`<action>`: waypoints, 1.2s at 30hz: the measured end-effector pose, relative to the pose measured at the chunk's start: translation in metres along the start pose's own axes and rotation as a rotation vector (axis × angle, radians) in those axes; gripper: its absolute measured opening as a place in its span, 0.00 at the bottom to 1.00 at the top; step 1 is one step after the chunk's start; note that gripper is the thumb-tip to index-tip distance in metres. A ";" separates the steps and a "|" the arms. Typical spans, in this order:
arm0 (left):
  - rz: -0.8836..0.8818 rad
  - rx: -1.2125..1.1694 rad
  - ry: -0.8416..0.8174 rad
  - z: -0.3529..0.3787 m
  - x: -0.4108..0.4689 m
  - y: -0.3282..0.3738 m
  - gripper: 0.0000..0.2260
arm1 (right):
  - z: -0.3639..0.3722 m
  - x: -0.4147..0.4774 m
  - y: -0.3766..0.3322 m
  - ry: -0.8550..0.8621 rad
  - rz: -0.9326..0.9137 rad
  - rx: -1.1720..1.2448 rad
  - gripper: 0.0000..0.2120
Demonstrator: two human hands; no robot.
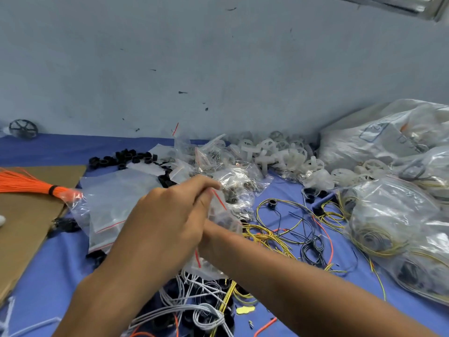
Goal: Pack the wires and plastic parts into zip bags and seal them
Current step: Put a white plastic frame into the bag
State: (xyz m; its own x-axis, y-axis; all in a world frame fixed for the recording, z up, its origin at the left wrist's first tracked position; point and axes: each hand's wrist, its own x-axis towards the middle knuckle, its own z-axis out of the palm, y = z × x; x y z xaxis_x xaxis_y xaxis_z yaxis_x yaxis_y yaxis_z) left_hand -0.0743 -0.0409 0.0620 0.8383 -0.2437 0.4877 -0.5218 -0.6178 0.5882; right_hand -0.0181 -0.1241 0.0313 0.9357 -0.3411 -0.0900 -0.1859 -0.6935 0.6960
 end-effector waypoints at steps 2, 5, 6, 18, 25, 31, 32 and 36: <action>-0.045 0.024 0.057 -0.001 0.004 -0.008 0.11 | 0.027 -0.011 0.015 0.170 -0.391 0.462 0.15; -0.078 -0.002 0.130 -0.003 0.010 -0.020 0.10 | -0.008 -0.032 0.046 0.274 -0.833 0.641 0.13; -0.077 -0.023 0.159 -0.005 0.011 -0.022 0.10 | -0.006 -0.029 0.056 0.306 -0.885 0.609 0.10; -0.133 -0.036 0.147 0.001 0.011 -0.029 0.10 | 0.115 0.122 0.136 0.446 -0.135 1.010 0.10; -0.138 -0.040 0.127 0.001 0.011 -0.029 0.10 | 0.191 0.157 0.092 0.174 -0.139 0.734 0.08; -0.128 -0.022 0.128 0.002 0.011 -0.028 0.10 | 0.199 0.167 0.098 0.104 -0.128 0.854 0.09; -0.129 -0.022 0.129 0.001 0.011 -0.029 0.10 | 0.200 0.167 0.098 0.081 -0.132 0.867 0.10; -0.129 -0.041 0.124 0.000 0.010 -0.029 0.10 | 0.186 0.150 0.102 0.211 -0.060 1.019 0.11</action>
State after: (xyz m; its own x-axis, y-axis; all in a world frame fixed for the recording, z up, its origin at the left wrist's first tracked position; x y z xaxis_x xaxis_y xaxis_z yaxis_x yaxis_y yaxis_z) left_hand -0.0502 -0.0254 0.0496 0.8740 -0.0691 0.4810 -0.4198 -0.6060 0.6757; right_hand 0.0473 -0.3640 -0.0436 0.9670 -0.2385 0.0898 -0.2106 -0.9463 -0.2455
